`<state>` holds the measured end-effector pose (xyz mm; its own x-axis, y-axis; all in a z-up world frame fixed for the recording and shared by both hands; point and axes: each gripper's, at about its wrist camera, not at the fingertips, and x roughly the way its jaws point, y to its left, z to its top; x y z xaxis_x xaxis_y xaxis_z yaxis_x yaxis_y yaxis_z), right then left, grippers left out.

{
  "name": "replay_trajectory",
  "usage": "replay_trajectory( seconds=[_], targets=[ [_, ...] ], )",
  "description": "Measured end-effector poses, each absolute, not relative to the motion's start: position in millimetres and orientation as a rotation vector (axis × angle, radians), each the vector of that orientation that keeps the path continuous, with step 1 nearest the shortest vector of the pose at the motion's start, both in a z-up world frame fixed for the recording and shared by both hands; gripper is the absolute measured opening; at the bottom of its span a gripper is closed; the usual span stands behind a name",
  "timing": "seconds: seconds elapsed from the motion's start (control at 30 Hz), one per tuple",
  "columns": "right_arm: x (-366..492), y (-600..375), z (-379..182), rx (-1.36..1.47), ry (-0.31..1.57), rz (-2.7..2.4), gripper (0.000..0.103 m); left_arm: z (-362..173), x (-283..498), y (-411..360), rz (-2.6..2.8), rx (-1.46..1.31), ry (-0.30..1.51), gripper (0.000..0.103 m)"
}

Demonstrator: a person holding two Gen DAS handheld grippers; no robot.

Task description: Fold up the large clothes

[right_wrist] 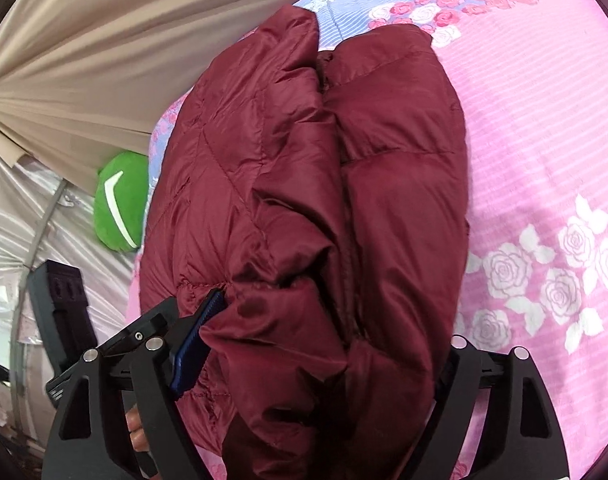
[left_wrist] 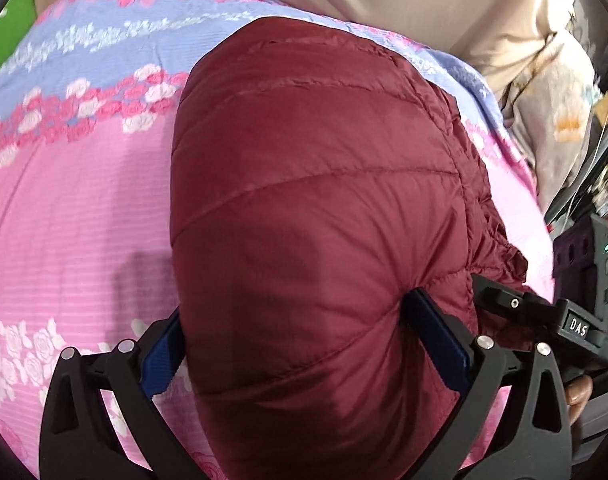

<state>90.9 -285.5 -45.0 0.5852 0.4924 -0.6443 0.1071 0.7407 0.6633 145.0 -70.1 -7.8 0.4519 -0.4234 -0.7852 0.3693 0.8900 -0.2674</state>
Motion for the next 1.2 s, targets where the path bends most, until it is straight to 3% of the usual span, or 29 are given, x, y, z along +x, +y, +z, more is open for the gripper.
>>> replay_trajectory(
  seconds=[0.1, 0.27, 0.43, 0.5, 0.7, 1.2],
  targets=[
    [93, -278, -41, 0.689, 0.937, 0.231, 0.065, -4, 141, -77, -0.479, -0.009, 0.958, 0.095],
    [92, -261, -28, 0.64, 0.914, 0.209, 0.035, 6, 133, -83, -0.478, 0.046, 0.909, 0.087],
    [85, -249, -8, 0.574, 0.861, 0.176, 0.023, 24, 124, -88, -0.492, 0.095, 0.842, 0.07],
    [83, -241, 2, 0.55, 0.832, 0.171, 0.02, 32, 120, -91, -0.501, 0.117, 0.81, 0.062],
    [71, -225, 33, 0.476, 0.735, 0.16, 0.018, 55, 112, -92, -0.533, 0.131, 0.746, 0.052],
    [55, -203, 129, 0.304, 0.442, 0.195, 0.018, 153, 81, -69, -0.536, 0.143, 0.404, 0.05]
  ],
)
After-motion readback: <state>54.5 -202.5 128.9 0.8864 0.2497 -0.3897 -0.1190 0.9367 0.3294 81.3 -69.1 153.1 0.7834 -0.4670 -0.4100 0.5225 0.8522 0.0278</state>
